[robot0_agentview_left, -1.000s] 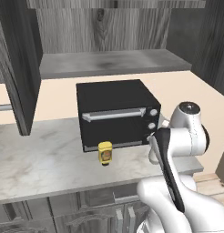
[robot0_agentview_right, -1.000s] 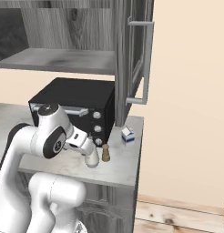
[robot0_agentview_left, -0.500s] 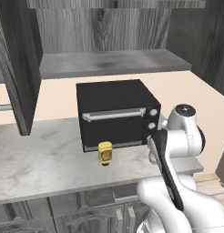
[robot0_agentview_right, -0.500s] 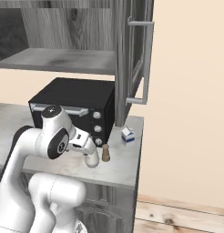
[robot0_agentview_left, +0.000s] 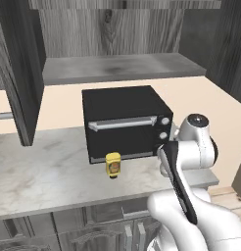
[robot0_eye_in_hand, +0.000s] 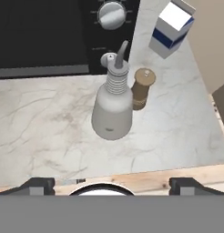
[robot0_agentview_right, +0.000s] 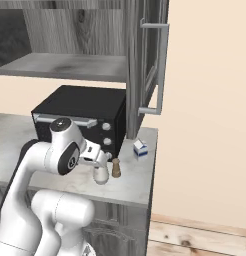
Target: There are various items on the counter. Only move the condiments/shakers into the cabinet.
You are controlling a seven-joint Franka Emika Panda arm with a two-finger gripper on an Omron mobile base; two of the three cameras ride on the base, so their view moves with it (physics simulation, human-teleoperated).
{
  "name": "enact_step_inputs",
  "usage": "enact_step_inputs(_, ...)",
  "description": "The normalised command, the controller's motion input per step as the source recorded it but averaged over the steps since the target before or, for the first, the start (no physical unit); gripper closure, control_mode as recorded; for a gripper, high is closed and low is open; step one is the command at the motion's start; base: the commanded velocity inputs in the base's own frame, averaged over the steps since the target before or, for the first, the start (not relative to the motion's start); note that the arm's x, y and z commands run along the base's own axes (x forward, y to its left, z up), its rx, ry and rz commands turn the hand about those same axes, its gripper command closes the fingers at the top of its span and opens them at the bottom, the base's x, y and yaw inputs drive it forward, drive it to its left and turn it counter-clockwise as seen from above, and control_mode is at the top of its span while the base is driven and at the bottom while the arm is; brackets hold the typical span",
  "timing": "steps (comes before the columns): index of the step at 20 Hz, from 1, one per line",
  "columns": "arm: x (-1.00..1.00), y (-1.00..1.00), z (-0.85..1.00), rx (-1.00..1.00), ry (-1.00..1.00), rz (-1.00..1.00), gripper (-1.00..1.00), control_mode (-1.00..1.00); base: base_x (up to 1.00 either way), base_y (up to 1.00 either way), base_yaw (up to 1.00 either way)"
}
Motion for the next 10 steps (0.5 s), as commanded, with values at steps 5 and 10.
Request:
enact_step_inputs(5, 0.35, 0.0, -0.17, -0.02, 0.0, 0.0, -1.0, -1.0, 0.0, 0.0, 0.0)
enact_step_inputs(10, 0.26, -0.04, -0.3, 0.0, 0.0, 0.0, -1.0, -1.0, 0.0, 0.0, 0.0)
